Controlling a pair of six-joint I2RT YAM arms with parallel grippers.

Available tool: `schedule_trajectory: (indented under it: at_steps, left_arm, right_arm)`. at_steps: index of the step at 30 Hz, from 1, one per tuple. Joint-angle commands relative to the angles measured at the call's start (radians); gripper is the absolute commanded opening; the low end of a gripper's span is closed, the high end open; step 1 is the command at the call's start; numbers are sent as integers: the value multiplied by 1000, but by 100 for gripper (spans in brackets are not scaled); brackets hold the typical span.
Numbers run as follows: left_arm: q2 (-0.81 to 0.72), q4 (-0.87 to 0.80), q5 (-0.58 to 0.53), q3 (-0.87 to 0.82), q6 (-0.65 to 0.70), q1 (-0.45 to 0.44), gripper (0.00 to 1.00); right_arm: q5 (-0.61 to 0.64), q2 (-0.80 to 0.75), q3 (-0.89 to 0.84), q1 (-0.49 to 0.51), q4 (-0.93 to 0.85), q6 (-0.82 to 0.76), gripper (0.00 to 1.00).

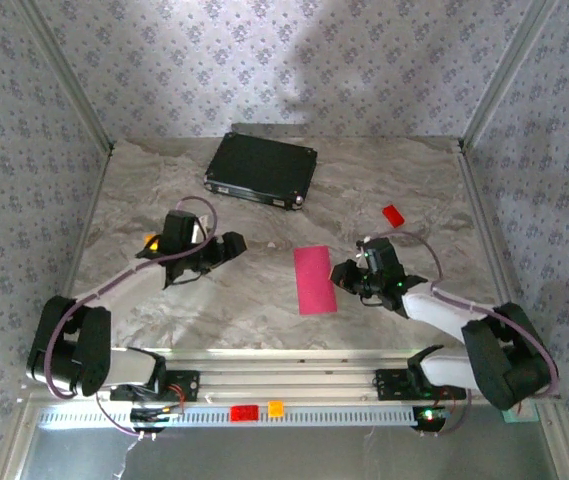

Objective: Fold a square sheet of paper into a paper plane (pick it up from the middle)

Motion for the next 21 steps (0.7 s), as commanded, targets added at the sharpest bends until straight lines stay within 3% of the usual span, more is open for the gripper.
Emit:
schedule_trajectory:
  at_steps: [1,10,18,21]
  left_arm:
    - [24,48,44,46,-9,-42,84]
    - [98,80,62,58,-25,-134,78]
    - [225,107,104,121,-42,-218,59]
    - [280,111,107,149,-55,-251,58]
  right_arm:
    - [-94,74,32,-6,76,19,5]
    - [-118,221,16,-34,110,68,2]
    - [-106,254,-9,-26,147,123,2]
    - [-101,254,-21,-31,154,136,2]
